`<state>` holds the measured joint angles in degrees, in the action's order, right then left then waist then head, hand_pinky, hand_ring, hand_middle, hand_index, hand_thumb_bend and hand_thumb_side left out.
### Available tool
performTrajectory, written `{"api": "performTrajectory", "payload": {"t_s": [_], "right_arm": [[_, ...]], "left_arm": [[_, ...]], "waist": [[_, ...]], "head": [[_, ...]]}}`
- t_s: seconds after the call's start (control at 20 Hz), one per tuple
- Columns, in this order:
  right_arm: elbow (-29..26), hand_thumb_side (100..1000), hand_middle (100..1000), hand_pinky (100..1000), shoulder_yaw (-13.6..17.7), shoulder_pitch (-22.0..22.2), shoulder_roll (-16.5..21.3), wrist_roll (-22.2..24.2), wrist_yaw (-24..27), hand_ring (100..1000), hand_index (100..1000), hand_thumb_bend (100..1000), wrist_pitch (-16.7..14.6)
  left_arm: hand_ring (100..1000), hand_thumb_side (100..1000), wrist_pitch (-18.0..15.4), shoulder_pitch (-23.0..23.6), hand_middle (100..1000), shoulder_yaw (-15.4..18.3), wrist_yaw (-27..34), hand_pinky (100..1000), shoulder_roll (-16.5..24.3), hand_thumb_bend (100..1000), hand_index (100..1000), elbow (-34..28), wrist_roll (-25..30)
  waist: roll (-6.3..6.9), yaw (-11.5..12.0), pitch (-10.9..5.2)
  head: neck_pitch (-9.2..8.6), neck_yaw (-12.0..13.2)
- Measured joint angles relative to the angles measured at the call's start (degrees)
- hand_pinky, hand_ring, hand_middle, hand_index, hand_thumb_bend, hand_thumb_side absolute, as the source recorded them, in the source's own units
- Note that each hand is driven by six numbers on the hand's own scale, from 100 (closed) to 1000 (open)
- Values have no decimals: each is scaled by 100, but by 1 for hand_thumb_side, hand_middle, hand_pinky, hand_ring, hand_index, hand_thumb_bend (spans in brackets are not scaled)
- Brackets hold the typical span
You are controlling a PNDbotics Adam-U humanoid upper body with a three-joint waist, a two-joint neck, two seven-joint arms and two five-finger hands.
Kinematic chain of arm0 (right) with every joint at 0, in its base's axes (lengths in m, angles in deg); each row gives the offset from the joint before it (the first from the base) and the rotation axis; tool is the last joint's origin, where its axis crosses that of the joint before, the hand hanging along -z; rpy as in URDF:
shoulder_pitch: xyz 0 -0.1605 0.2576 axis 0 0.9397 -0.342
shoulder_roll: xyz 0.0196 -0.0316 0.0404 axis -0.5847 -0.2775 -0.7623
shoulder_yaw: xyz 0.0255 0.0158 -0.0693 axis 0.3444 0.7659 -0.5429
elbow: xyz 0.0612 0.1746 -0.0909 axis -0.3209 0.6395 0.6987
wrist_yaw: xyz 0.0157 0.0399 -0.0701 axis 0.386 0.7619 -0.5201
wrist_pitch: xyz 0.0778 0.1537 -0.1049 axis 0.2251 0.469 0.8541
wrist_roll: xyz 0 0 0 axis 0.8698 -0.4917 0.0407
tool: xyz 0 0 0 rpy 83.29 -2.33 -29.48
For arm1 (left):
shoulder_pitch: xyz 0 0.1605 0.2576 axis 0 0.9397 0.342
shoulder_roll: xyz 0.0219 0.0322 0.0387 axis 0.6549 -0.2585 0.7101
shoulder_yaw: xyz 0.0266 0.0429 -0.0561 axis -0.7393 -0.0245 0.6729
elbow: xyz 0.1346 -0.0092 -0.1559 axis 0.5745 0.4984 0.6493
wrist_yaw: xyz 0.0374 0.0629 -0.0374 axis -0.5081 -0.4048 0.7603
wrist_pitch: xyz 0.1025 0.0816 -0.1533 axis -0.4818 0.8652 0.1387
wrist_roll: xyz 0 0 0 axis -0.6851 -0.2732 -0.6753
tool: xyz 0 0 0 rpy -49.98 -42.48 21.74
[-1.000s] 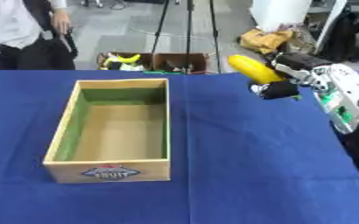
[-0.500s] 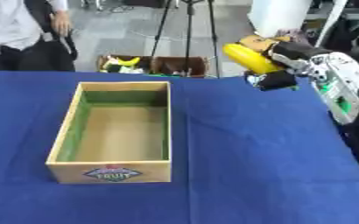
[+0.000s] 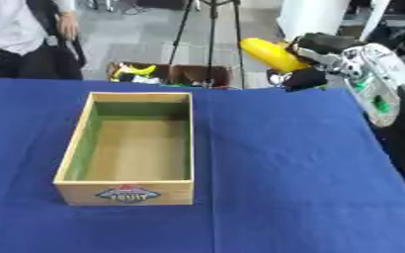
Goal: Pick up objects on the table and place them in the box.
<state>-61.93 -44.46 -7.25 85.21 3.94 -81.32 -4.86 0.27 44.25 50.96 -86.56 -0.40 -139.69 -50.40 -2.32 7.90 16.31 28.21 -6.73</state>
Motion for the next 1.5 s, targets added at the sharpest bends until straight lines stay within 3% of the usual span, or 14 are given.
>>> {"api": "performTrajectory", "payload": {"t_s": [0.05, 0.1, 0.95, 1.5], "right_arm": [[0, 826, 507, 543, -17, -34, -39, 13, 0, 711, 586, 100, -12], [0, 795, 507, 543, -20, -68, -80, 28, 1, 711, 586, 100, -24], [-1, 794, 498, 537, -89, -513, -977, 323, 57, 698, 581, 100, -20], [178, 787, 494, 533, -107, -684, -1636, 435, -153, 690, 578, 100, -19]], "left_arm": [[534, 1000, 2, -6, 507, 0, 6, 283, 0, 100, 666, 0, -1], [534, 998, 6, -12, 507, 0, 10, 283, 1, 100, 666, 0, -1], [535, 998, 40, -77, 508, -25, 80, 282, 41, 100, 666, 0, 16], [536, 997, 29, -162, 508, -53, 116, 282, 42, 100, 666, 0, 49]], "waist": [[-7, 1, -10], [-15, 3, -14], [-82, 185, -48], [-136, 408, -47]], "head": [[0, 0], [1, 1], [1, 44], [44, -80]]}}
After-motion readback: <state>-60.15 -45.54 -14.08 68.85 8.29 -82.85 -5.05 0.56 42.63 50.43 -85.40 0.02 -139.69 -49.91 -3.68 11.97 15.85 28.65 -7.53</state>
